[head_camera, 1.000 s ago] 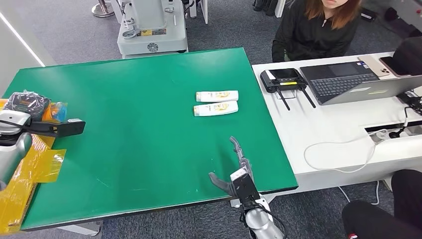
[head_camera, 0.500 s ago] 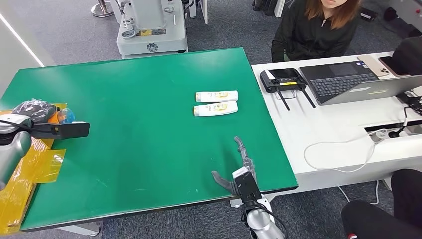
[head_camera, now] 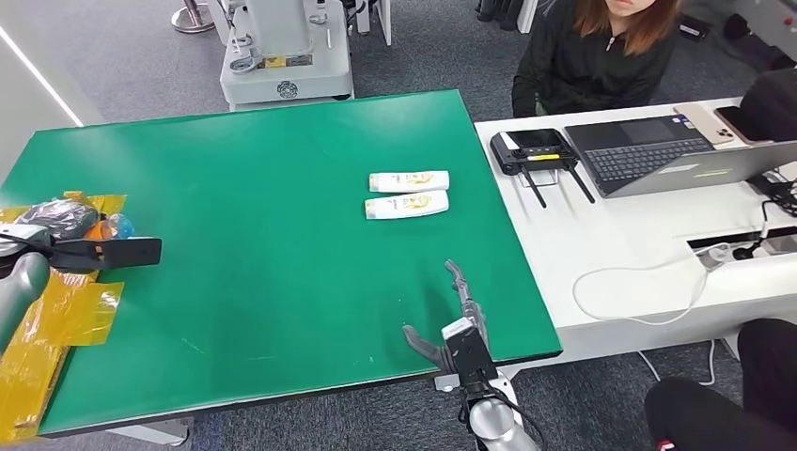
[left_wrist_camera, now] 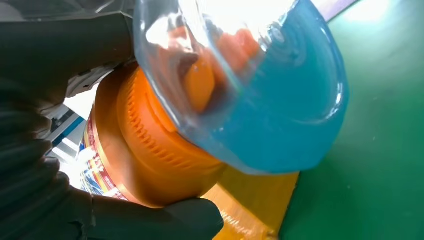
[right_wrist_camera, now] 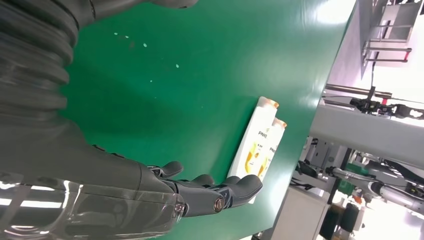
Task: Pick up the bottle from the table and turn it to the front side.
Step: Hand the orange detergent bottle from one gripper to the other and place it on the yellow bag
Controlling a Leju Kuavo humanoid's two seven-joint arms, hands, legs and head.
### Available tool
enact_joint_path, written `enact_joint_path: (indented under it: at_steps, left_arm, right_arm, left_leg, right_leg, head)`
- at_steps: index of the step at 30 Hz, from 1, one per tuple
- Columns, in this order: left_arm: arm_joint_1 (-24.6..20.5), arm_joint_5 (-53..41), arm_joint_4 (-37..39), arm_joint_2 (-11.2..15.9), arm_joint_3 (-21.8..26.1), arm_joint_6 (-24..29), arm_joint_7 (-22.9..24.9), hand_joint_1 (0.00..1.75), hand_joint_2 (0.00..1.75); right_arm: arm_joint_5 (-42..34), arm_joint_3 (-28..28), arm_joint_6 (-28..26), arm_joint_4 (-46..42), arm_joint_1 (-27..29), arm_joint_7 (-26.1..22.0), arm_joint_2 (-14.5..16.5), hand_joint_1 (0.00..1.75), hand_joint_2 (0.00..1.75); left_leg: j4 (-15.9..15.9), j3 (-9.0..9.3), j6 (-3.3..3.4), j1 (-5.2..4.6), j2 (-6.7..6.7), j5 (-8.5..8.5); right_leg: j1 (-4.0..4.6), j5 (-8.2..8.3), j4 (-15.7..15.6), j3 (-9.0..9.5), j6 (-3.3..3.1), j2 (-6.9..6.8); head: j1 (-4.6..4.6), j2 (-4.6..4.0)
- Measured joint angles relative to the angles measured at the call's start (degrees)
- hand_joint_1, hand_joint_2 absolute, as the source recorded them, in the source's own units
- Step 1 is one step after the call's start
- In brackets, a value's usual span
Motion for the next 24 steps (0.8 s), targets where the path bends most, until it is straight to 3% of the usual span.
enact_joint_path:
  at_steps: [9, 17, 24]
  left_arm:
    - [-1.0, 3.3, -0.7, 4.0, 0.0, -3.3, 0.7, 1.75, 1.75]
    - [-1.1, 4.8, -1.1, 5.6, 0.0, -4.4, 1.1, 1.75, 1.75]
    - [-1.2, 12.1, -3.7, 7.5, -1.4, -8.9, -2.5, 1.75, 1.75]
  right_arm:
    - [-0.8, 0.0, 0.6, 1.3, -0.8, -0.6, 0.0, 0.00, 1.75]
    - [-1.6, 0.0, 0.5, 3.1, -1.9, -1.0, 0.1, 0.00, 1.75]
    - [-2.0, 0.2, 0.1, 4.0, -2.0, -1.0, 0.1, 0.00, 1.75]
  left_leg:
    - [0.0, 0.00, -0.03, 0.02, 0.02, -0.02]
    - [0.0, -0.01, -0.03, 0.01, -0.01, -0.01]
    - [0.0, -0.03, -0.03, 0.01, -0.03, -0.02]
  right_leg:
    - [0.01, -0.01, 0.0, -0.03, -0.01, 0.02]
    - [0.01, -0.01, 0.0, -0.02, -0.01, -0.01]
    - [0.00, -0.01, 0.0, -0.03, -0.01, -0.02]
  head:
    - [0.00, -0.01]
    - [0.01, -0.01]
    - [0.00, -0.01]
